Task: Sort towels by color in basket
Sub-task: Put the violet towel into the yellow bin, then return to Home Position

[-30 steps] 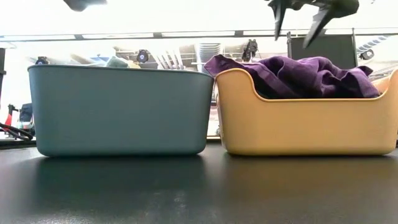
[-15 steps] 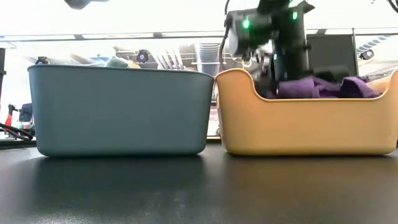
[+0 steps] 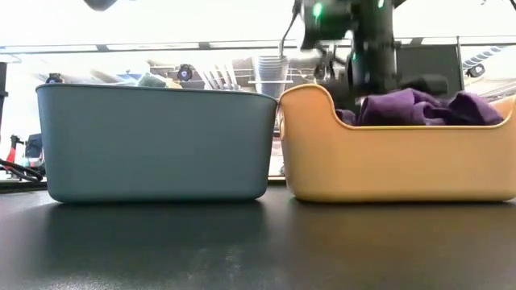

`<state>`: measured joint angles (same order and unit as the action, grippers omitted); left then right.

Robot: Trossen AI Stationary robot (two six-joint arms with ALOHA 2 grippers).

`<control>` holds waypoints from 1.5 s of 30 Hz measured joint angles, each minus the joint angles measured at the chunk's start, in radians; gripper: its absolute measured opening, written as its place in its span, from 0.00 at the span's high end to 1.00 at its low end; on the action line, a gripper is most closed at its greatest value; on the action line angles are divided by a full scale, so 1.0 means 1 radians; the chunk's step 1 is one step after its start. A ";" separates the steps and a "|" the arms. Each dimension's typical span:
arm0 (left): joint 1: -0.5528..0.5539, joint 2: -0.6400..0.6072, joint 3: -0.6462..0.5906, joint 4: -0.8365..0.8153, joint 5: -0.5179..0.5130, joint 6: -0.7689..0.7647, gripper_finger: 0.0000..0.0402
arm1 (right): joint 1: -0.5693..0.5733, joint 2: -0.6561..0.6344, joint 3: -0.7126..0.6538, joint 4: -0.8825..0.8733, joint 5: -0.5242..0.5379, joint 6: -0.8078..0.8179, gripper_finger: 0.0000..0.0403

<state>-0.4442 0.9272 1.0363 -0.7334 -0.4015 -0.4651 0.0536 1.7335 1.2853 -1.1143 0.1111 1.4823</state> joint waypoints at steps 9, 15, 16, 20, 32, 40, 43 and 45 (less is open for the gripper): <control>0.000 0.025 0.000 0.004 -0.026 0.010 0.43 | 0.001 -0.219 0.019 -0.010 0.032 0.010 0.13; 0.002 0.059 0.000 0.007 -0.039 0.119 0.43 | 0.001 -0.276 0.019 -0.045 0.053 0.032 0.11; 0.003 0.065 0.000 0.008 -0.044 0.141 0.43 | 0.001 -0.270 0.015 -0.062 0.055 0.038 0.11; 0.003 0.079 0.000 0.008 -0.045 0.152 0.43 | 0.001 -0.220 -0.022 -0.079 0.052 0.046 0.11; 0.002 0.042 0.088 -0.010 -0.026 0.117 0.43 | 0.000 -0.011 -0.126 0.206 0.020 -0.018 0.11; 0.002 0.008 0.293 -0.195 -0.027 0.131 0.43 | 0.006 -0.088 -0.024 0.104 0.026 -0.081 0.11; 0.002 -0.034 0.309 -0.220 -0.032 0.177 0.43 | 0.020 -0.144 0.018 0.093 0.060 -0.087 0.11; 0.002 -0.079 0.290 -0.215 -0.035 0.222 0.43 | 0.038 -0.182 0.049 0.095 0.095 -0.104 0.11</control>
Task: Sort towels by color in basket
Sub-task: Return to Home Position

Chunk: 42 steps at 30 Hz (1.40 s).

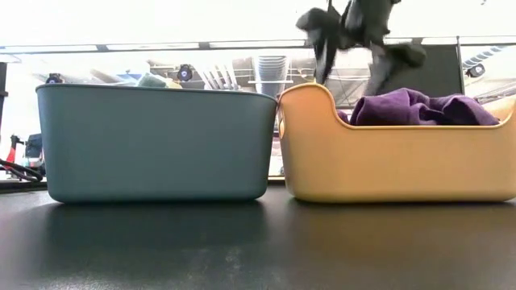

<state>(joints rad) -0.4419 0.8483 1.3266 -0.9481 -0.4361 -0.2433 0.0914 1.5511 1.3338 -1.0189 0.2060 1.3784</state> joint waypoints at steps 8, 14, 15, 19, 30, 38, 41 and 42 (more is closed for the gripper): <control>0.000 -0.233 -0.258 0.095 -0.018 0.020 0.43 | 0.180 -0.123 0.046 0.265 0.141 -0.541 0.12; 0.000 -0.349 -0.419 0.115 -0.028 -0.087 0.43 | 0.287 -0.159 0.048 0.299 0.128 -0.983 0.15; 0.000 -0.360 -0.440 0.120 -0.016 -0.099 0.43 | 0.299 -0.162 0.048 0.302 0.128 -1.004 0.15; 0.000 -0.405 -0.528 0.245 -0.022 -0.009 0.43 | 0.310 -0.158 0.045 0.332 0.162 -1.075 0.17; 0.000 -0.598 -0.741 0.579 -0.028 0.161 0.43 | 0.173 -0.183 -0.134 0.774 -0.296 -1.467 0.18; 0.000 -0.676 -0.797 0.589 -0.092 0.183 0.43 | 0.116 -0.217 -0.307 1.052 -0.344 -1.578 0.16; 0.000 -0.697 -0.798 0.559 -0.154 0.222 0.43 | 0.103 -0.254 -0.399 1.136 -0.345 -1.558 0.18; 0.000 -0.705 -0.798 0.536 -0.174 0.233 0.43 | 0.100 -0.269 -0.432 1.160 -0.345 -1.547 0.18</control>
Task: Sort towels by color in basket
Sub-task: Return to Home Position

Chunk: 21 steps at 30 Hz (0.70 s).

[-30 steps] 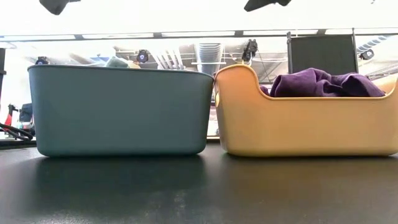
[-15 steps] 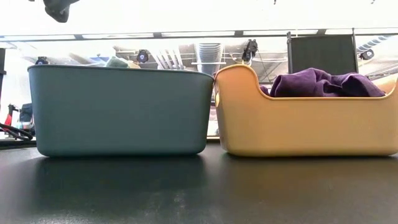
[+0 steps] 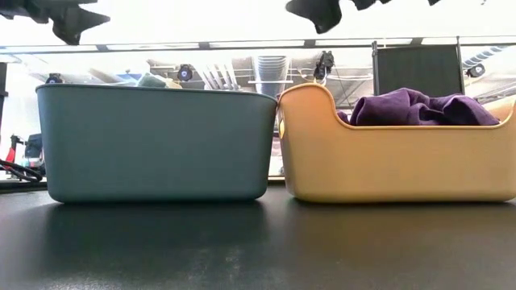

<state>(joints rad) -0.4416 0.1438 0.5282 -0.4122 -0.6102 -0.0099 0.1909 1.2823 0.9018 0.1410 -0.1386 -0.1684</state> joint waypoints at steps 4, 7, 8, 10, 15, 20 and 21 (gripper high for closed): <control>0.000 -0.025 -0.002 -0.064 -0.060 -0.050 0.43 | -0.011 -0.065 -0.107 0.040 0.005 0.080 0.20; 0.000 -0.031 -0.002 -0.056 -0.028 -0.055 0.43 | -0.010 -0.094 -0.144 0.044 0.010 0.087 0.20; 0.000 -0.031 -0.002 -0.055 -0.017 -0.055 0.43 | -0.010 -0.099 -0.148 0.051 0.015 0.075 0.20; 0.000 -0.026 -0.003 -0.038 -0.004 -0.063 0.43 | -0.010 -0.106 -0.148 0.056 0.035 0.051 0.20; 0.000 -0.010 -0.045 0.118 0.056 -0.118 0.43 | -0.015 -0.098 -0.148 0.070 0.098 -0.030 0.18; 0.000 0.031 -0.143 0.371 0.191 -0.114 0.43 | -0.020 -0.093 -0.148 0.147 0.113 -0.067 0.17; 0.000 0.038 -0.160 0.391 0.187 -0.129 0.43 | -0.023 -0.094 -0.148 0.177 0.112 -0.059 0.16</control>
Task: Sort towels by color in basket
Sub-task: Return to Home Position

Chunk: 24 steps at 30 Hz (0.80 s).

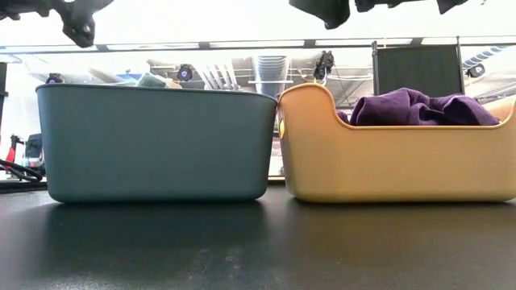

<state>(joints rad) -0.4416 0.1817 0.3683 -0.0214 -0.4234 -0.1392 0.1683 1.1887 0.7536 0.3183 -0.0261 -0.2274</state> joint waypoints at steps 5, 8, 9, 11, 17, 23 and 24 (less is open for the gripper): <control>0.004 0.028 -0.051 0.050 -0.097 -0.056 0.43 | -0.039 -0.003 0.000 0.091 0.000 -0.012 0.15; 0.011 0.036 -0.050 0.049 -0.099 -0.083 0.43 | -0.073 -0.003 -0.008 0.083 -0.001 -0.042 0.15; 0.013 0.037 -0.046 0.048 -0.099 -0.086 0.43 | -0.083 -0.003 -0.012 0.083 -0.005 -0.037 0.16; 0.020 0.037 -0.035 0.045 -0.100 -0.087 0.43 | -0.099 -0.004 -0.025 0.084 -0.036 -0.027 0.17; 0.045 0.018 -0.026 -0.028 -0.098 -0.115 0.43 | -0.117 -0.010 -0.056 0.082 -0.060 -0.035 0.19; 0.048 0.058 -0.037 -0.065 -0.013 -0.221 0.43 | -0.116 -0.012 -0.056 0.083 -0.056 -0.042 0.21; 0.049 0.068 -0.037 -0.073 -0.001 -0.223 0.43 | -0.117 -0.012 -0.056 0.083 -0.056 -0.045 0.21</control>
<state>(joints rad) -0.3929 0.2495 0.3313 -0.0945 -0.4244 -0.3620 0.0518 1.1768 0.6975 0.4018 -0.0820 -0.2727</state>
